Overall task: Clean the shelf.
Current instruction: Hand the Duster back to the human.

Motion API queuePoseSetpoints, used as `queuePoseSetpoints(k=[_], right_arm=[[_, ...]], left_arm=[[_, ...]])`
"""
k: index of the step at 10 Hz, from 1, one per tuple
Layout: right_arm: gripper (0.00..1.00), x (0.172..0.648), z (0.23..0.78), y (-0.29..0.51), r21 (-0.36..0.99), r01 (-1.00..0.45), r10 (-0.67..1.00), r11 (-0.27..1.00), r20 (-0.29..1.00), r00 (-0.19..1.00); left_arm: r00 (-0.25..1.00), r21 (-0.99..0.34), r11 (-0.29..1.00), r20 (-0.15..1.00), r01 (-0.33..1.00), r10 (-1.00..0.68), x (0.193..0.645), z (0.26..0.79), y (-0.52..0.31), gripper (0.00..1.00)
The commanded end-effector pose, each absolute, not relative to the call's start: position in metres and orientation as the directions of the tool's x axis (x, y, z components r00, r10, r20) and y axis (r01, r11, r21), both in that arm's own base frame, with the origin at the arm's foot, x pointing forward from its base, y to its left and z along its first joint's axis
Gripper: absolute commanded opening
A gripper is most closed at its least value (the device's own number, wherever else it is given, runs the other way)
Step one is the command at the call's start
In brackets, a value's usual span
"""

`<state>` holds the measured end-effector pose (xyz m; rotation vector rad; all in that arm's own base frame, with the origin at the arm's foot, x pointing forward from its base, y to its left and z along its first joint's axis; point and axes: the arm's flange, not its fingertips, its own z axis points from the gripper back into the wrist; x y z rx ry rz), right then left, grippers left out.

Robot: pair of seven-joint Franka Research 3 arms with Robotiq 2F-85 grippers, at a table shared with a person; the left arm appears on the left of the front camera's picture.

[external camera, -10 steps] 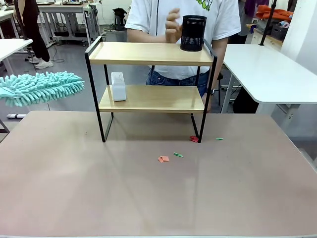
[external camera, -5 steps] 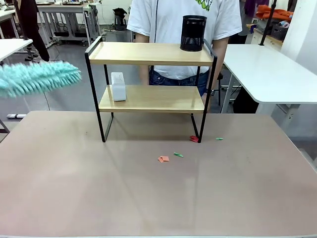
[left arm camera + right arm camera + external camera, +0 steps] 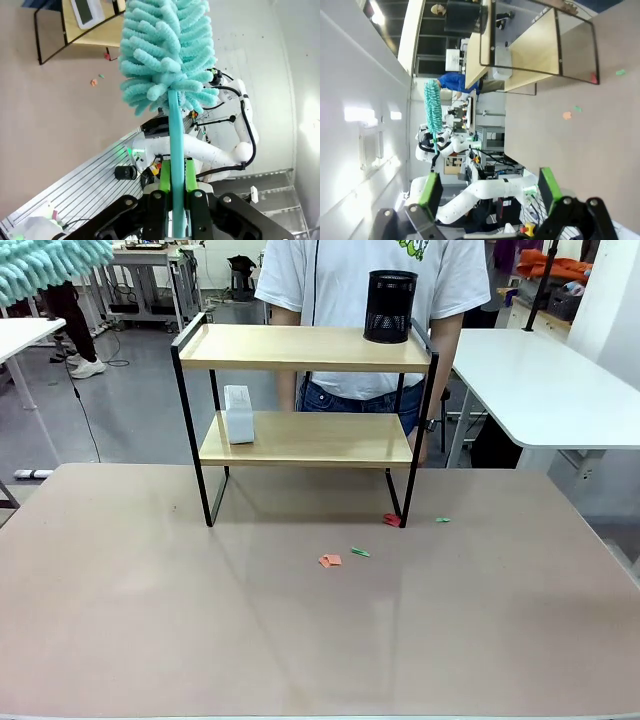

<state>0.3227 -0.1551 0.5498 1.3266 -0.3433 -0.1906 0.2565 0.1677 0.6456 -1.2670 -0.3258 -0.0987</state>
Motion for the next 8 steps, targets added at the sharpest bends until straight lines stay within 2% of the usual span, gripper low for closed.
queuePoseSetpoints(k=[1,4,5,7,8], right_arm=[[1.0,0.313,0.537,-0.173,0.975,-0.036,-0.37,0.221,0.118,0.921],[1.0,0.313,0.537,-0.173,0.975,-0.036,-0.37,0.221,0.118,0.921],[1.0,0.313,0.537,-0.173,0.975,-0.036,-0.37,0.221,0.118,0.921],[1.0,0.313,0.537,-0.173,0.975,-0.036,-0.37,0.221,0.118,0.921],[1.0,0.313,0.537,-0.173,0.975,-0.036,-0.37,0.221,0.118,0.921]], left_arm=[[0.962,-0.931,0.303,0.247,0.202,0.12,0.265,0.634,0.175,0.12],[0.959,-0.93,0.298,0.259,0.214,0.118,0.264,0.635,0.174,0.12],[0.906,-0.9,0.112,0.422,0.421,-0.021,0.266,0.639,0.171,0.12],[0.774,-0.792,-0.088,0.609,0.604,-0.173,0.281,0.622,0.171,0.12],[0.633,-0.685,-0.287,0.729,0.67,-0.261,0.287,0.613,0.17,0.12]])
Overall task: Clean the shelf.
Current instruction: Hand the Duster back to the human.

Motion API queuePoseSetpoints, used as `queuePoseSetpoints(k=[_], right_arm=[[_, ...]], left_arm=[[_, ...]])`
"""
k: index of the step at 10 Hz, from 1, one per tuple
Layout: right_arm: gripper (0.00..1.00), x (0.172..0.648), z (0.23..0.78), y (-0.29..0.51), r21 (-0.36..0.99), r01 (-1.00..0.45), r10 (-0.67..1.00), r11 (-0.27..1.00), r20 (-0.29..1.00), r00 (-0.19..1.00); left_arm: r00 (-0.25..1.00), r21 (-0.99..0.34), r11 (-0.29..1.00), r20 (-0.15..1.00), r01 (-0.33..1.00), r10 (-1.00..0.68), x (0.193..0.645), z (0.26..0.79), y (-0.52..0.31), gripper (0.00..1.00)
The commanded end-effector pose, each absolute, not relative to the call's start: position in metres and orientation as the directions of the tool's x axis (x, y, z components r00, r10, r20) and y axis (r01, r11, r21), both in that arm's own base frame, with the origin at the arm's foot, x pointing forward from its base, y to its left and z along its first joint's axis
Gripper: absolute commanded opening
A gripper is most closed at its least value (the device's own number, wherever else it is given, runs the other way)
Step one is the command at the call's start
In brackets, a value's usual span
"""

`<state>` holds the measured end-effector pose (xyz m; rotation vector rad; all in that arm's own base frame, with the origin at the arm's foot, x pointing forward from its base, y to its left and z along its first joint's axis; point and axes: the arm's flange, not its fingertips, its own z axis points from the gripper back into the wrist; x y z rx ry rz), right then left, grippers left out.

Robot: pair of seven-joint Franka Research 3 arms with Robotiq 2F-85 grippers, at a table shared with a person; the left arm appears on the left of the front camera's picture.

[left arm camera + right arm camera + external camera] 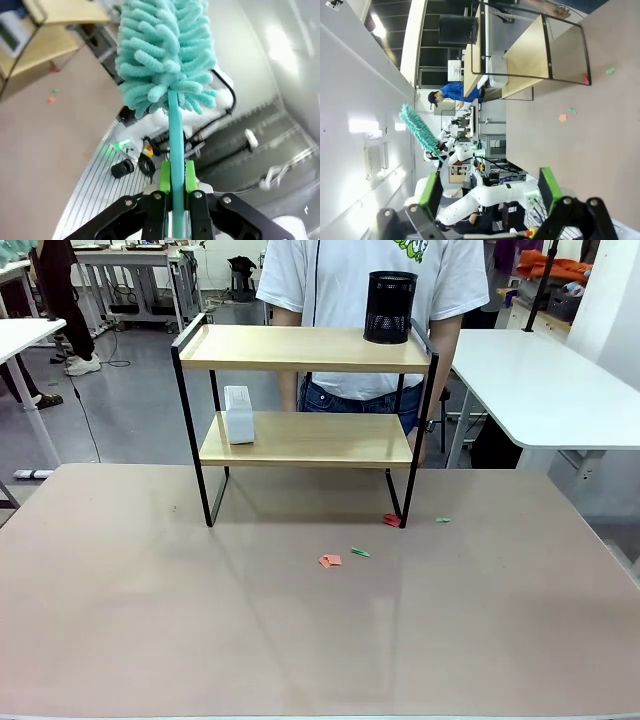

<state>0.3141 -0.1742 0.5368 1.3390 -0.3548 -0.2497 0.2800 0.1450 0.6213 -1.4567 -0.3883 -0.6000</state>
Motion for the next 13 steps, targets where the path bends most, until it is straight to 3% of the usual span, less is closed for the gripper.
queuePoseSetpoints(k=[1,2,3,4,5,6,7,8,10,13], right_arm=[[1.0,0.313,0.537,-0.173,0.975,-0.036,-0.37,0.221,0.118,0.921],[1.0,0.313,0.537,-0.173,0.975,-0.036,-0.37,0.221,0.118,0.921],[1.0,0.313,0.537,-0.173,0.975,-0.036,-0.37,0.221,0.118,0.921],[1.0,0.313,0.537,-0.173,0.975,-0.036,-0.37,0.221,0.118,0.921],[1.0,0.313,0.537,-0.173,0.975,-0.036,-0.37,0.221,0.118,0.921],[1.0,0.313,0.537,-0.173,0.975,-0.036,-0.37,0.221,0.118,0.921],[1.0,0.313,0.537,-0.173,0.975,-0.036,-0.37,0.221,0.118,0.921],[1.0,0.314,0.537,-0.174,0.976,-0.026,-0.375,0.216,0.108,0.921],[1.0,0.294,0.542,-0.11,0.963,-0.065,-0.081,0.26,0.089,0.993],[1.0,0.293,0.515,0.01,0.962,-0.088,0.202,0.258,0.035,0.979]], left_arm=[[0.578,-0.622,-0.275,0.783,0.733,-0.228,0.29,0.609,0.164,0.12],[0.521,-0.563,-0.264,0.826,0.783,-0.216,0.291,0.611,0.15,0.12],[0.485,-0.568,-0.313,0.819,0.761,-0.308,0.289,0.611,0.129,0.12],[0.383,-0.629,-0.369,0.74,0.684,-0.552,0.288,0.609,0.097,0.12],[0.264,-0.722,-0.312,0.564,0.617,-0.783,0.29,0.609,0.062,0.12],[0.184,-0.791,-0.226,0.39,0.569,-0.902,0.296,0.609,0.033,0.12],[0.145,-0.832,-0.187,0.303,0.523,-0.942,0.303,0.609,0.01,0.12],[0.154,-0.84,-0.109,0.223,0.532,-0.963,0.309,0.608,-0.007,0.12],[0.229,-0.874,-0.003,0.131,0.487,-0.965,0.329,0.601,-0.041,0.12],[0.293,-0.902,0.002,0.138,0.432,-0.946,0.346,0.585,-0.058,0.12]])
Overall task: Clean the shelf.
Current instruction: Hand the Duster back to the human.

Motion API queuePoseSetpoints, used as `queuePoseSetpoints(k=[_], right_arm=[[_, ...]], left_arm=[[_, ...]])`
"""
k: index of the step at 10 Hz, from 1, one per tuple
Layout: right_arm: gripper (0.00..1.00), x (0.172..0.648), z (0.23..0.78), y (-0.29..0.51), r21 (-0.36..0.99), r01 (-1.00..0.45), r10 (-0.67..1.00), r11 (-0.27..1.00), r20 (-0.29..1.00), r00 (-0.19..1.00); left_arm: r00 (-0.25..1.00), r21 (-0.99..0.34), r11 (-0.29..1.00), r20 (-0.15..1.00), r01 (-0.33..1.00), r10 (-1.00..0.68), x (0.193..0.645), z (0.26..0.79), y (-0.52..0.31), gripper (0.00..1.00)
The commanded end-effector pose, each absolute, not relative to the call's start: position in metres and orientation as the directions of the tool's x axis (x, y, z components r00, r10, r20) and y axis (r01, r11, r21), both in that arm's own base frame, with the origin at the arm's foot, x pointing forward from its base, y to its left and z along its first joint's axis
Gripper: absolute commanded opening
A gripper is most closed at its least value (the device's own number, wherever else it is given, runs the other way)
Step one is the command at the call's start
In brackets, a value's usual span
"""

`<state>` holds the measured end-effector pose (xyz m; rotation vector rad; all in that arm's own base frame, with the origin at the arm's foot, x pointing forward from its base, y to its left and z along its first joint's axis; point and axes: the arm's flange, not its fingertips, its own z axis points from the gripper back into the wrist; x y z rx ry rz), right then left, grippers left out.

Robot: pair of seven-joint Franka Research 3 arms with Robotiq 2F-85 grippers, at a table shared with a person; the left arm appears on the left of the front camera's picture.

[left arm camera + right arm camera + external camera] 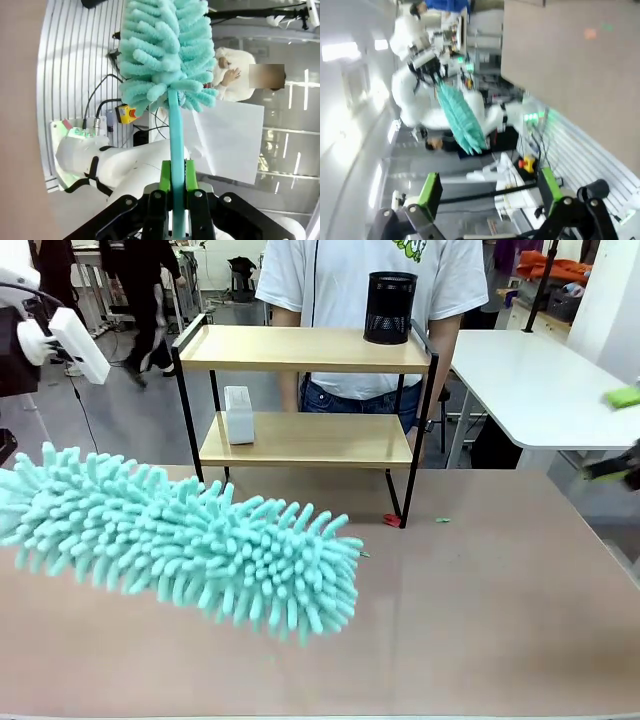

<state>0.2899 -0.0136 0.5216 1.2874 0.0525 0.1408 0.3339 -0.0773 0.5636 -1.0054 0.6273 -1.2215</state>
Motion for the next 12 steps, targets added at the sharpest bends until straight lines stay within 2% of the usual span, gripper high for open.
queuePoseSetpoints(k=[1,2,3,4,5,6,7,8,9,10,12], right_arm=[[1.0,0.277,0.497,0.044,0.96,-0.108,0.241,0.258,0.045,0.969],[1.0,0.257,0.484,0.075,0.965,-0.174,0.196,0.195,0.136,0.971],[1.0,0.257,0.499,0.029,0.92,-0.322,0.209,0.222,0.278,0.938],[1.0,0.272,0.491,0.057,0.961,-0.102,0.249,0.256,0.037,0.968],[1.0,0.272,0.491,0.057,0.961,-0.102,0.249,0.256,0.037,0.968],[1.0,0.267,0.494,0.057,0.953,-0.183,0.246,0.243,0.123,0.962],[1.0,0.283,0.498,0.095,0.939,-0.267,0.424,0.216,0.156,0.892],[1.0,0.301,0.499,0.123,0.948,-0.298,0.501,0.11,0.206,0.841],[1.0,0.313,0.495,0.151,0.96,-0.276,0.585,0.045,0.198,0.786],[1.0,0.315,0.492,0.172,0.961,-0.273,0.626,0.034,0.192,0.756],[1.0,0.307,0.487,0.212,0.962,-0.271,0.683,0.028,0.18,0.708]], left_arm=[[0.318,-0.911,0.008,0.136,0.413,-0.938,0.35,0.58,-0.054,0.12],[0.303,-0.927,0.02,0.102,0.374,-0.947,0.352,0.573,-0.052,0.12],[0.402,-0.943,0.072,0.068,0.325,-0.913,0.354,0.573,-0.042,0.12],[0.299,-0.904,0.017,0.123,0.427,-0.946,0.344,0.555,-0.062,0.12],[0.299,-0.904,0.017,0.123,0.427,-0.946,0.344,0.555,-0.062,0.12],[0.339,-0.919,0.042,0.102,0.392,-0.935,0.347,0.552,-0.052,0.12],[0.273,-0.915,0.008,0.112,0.404,-0.955,0.355,0.547,-0.081,0.12],[0.185,-0.911,-0.069,0.156,0.407,-0.97,0.362,0.546,-0.104,0.12],[0.17,-0.914,-0.092,0.171,0.395,-0.97,0.371,0.544,-0.126,0.12],[0.145,-0.919,-0.111,0.177,0.379,-0.973,0.375,0.542,-0.139,0.12],[0.133,-0.919,-0.068,0.129,0.388,-0.983,0.382,0.536,-0.166,0.12]])
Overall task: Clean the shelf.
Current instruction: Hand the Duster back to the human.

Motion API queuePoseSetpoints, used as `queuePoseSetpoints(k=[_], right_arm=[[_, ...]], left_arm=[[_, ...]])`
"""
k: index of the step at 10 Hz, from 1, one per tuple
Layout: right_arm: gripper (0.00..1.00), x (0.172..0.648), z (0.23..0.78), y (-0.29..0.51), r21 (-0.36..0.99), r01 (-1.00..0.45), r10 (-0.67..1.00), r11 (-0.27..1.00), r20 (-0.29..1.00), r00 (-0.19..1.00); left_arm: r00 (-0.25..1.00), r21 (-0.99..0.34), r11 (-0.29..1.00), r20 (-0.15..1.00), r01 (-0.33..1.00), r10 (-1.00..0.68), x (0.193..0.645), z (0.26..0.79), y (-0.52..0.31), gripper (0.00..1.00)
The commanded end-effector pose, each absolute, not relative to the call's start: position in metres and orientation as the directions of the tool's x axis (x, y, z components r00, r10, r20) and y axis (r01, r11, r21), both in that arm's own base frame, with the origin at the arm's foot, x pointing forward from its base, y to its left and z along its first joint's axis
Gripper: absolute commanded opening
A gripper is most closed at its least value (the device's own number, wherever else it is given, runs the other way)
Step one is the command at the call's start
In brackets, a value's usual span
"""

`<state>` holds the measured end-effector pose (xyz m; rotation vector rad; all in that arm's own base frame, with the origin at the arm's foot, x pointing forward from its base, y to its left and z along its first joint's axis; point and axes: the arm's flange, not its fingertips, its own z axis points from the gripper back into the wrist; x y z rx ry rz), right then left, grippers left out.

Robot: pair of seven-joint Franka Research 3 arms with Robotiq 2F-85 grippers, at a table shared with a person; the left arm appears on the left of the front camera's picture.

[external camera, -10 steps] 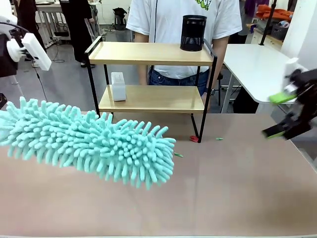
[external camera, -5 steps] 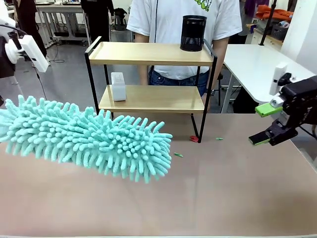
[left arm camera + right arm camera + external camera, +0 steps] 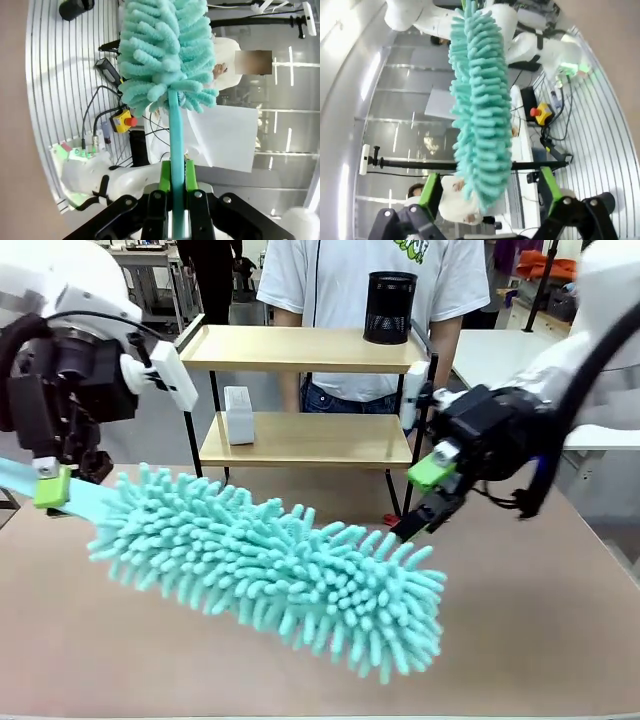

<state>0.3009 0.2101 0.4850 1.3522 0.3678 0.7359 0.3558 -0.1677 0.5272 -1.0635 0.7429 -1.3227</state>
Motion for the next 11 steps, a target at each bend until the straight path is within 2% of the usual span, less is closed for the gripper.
queuePoseSetpoints(k=[1,3,6,11], right_arm=[[1.0,0.299,0.487,0.229,0.964,-0.263,0.707,0.034,0.162,0.688],[1.0,0.285,0.486,0.243,0.962,-0.262,0.756,0.073,0.118,0.644],[1.0,0.263,0.485,0.259,0.938,-0.305,0.731,0.164,0.093,0.676],[1.0,0.247,0.487,0.264,0.923,-0.336,0.729,0.185,0.1,0.677]], left_arm=[[0.113,-0.922,-0.07,0.122,0.38,-0.986,0.385,0.536,-0.174,0.12],[0.109,-0.925,-0.079,0.128,0.372,-0.986,0.391,0.534,-0.179,0.12],[0.148,-0.925,-0.065,0.129,0.375,-0.981,0.395,0.534,-0.178,0.12],[0.176,-0.924,-0.048,0.123,0.379,-0.977,0.394,0.533,-0.177,0.12]])
